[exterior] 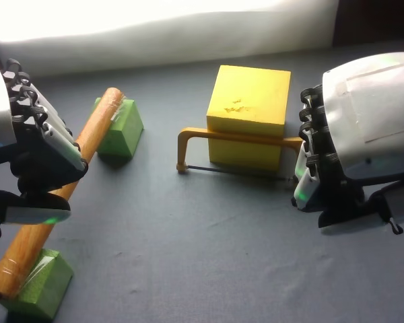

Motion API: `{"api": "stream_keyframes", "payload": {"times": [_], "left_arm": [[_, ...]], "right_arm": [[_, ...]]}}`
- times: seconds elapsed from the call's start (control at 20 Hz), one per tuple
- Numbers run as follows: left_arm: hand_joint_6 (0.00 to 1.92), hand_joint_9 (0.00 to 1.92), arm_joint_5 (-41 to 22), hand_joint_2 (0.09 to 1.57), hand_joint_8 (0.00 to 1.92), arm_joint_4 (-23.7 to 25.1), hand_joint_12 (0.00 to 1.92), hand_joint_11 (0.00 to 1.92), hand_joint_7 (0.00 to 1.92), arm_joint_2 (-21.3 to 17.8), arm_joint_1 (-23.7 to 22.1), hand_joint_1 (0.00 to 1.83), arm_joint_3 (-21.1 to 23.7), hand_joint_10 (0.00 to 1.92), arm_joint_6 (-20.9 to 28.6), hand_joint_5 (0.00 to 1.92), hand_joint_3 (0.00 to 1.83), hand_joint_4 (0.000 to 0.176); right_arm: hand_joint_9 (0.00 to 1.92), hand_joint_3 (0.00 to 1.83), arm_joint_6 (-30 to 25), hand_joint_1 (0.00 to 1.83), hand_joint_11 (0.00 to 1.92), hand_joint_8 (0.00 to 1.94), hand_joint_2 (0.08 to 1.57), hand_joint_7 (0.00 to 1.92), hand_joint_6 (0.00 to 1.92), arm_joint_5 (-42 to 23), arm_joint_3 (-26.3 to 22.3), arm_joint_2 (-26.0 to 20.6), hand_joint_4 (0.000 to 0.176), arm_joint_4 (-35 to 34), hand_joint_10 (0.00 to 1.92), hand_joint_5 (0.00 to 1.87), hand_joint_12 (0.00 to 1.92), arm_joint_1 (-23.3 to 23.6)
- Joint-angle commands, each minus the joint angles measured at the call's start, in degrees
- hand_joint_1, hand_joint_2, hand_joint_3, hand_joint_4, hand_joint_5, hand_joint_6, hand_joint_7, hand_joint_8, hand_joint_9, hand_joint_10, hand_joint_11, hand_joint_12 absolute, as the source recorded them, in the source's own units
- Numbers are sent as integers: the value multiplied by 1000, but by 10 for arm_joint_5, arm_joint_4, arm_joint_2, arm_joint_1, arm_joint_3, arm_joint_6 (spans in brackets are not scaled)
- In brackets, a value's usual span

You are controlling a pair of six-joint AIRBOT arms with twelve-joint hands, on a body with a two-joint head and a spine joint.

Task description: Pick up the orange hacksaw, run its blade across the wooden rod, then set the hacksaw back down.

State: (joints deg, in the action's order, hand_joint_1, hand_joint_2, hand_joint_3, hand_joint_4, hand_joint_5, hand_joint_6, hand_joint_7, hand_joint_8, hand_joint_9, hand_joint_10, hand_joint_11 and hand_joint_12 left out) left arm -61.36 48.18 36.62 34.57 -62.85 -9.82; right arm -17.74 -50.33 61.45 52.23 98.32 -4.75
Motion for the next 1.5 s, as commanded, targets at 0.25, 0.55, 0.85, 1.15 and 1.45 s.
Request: {"api": "stream_keyframes", "payload": {"times": [0.25,0.55,0.85,1.15,1.45], "left_arm": [[2,26,-39,1171,0,-40,146,0,2,-5,-1,50,-6,0,0,7,5,0],[2,14,32,1176,3,-40,68,0,7,-15,-5,73,-2,1,0,6,0,0],[2,0,181,1189,1,-40,48,7,4,-56,-8,94,33,0,0,14,4,0],[1,26,251,1200,3,-40,92,44,31,-136,-16,96,110,4,0,31,5,0],[2,31,259,1198,0,-40,230,0,39,-220,13,125,187,0,7,42,0,0]], "right_arm": [[0,1,-4,232,0,0,975,0,0,-12,-3,-6,0,-46,0,0,197,7],[4,0,-65,232,0,0,975,0,0,44,-16,-41,0,-66,1,0,229,5],[10,2,-100,278,0,0,984,0,0,198,-45,-108,0,-189,0,0,254,-41],[31,1,-265,512,0,1,963,18,0,266,-45,-153,0,-206,2,0,337,-100],[27,10,-487,650,0,1,1022,4,0,355,-56,-180,0,-206,0,2,364,-144]]}}
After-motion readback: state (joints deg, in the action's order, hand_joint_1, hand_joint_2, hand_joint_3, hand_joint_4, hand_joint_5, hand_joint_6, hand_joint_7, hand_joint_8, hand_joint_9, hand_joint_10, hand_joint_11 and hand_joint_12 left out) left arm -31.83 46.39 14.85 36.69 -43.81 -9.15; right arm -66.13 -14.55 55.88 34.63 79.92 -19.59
